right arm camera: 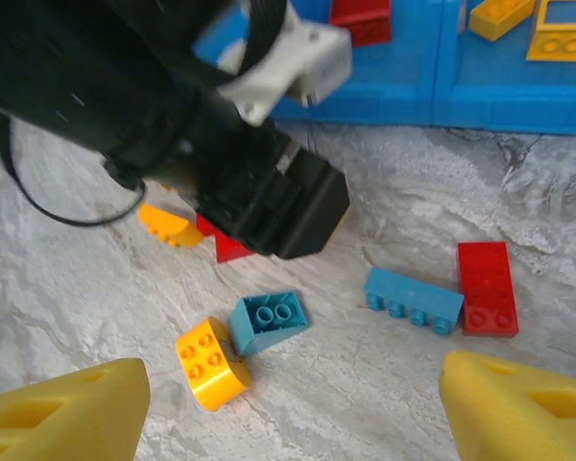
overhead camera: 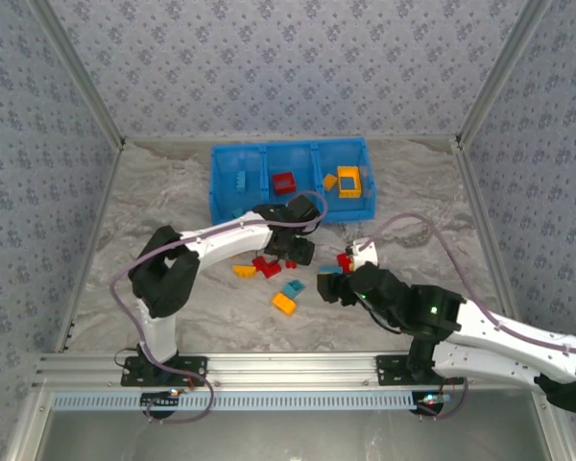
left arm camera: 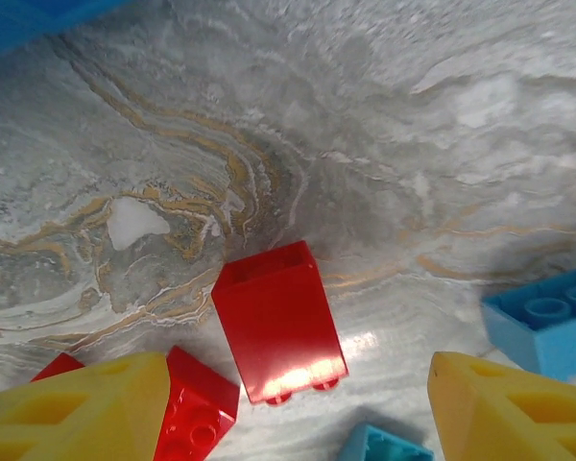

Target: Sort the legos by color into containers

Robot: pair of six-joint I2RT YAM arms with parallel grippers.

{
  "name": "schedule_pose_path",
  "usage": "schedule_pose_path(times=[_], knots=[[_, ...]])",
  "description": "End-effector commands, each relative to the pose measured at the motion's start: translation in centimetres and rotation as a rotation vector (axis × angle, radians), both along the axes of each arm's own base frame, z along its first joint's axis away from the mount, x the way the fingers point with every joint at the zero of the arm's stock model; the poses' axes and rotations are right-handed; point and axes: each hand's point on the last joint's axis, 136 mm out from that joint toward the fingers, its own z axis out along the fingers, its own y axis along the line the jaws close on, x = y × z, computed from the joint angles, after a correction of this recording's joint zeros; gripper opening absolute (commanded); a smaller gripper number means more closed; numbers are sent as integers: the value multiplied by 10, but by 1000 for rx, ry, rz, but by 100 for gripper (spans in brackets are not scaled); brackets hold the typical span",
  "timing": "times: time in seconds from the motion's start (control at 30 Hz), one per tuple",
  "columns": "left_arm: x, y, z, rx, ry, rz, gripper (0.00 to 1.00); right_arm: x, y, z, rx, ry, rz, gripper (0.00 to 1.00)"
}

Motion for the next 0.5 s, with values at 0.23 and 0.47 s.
schedule_pose_path(times=[0.23, 0.47], knots=[[13, -3, -21, 61, 4, 61, 42, 2, -23, -1, -20, -3, -72, 82], [26, -10, 22, 11, -96, 74, 23, 6, -20, 0, -30, -4, -73, 82]])
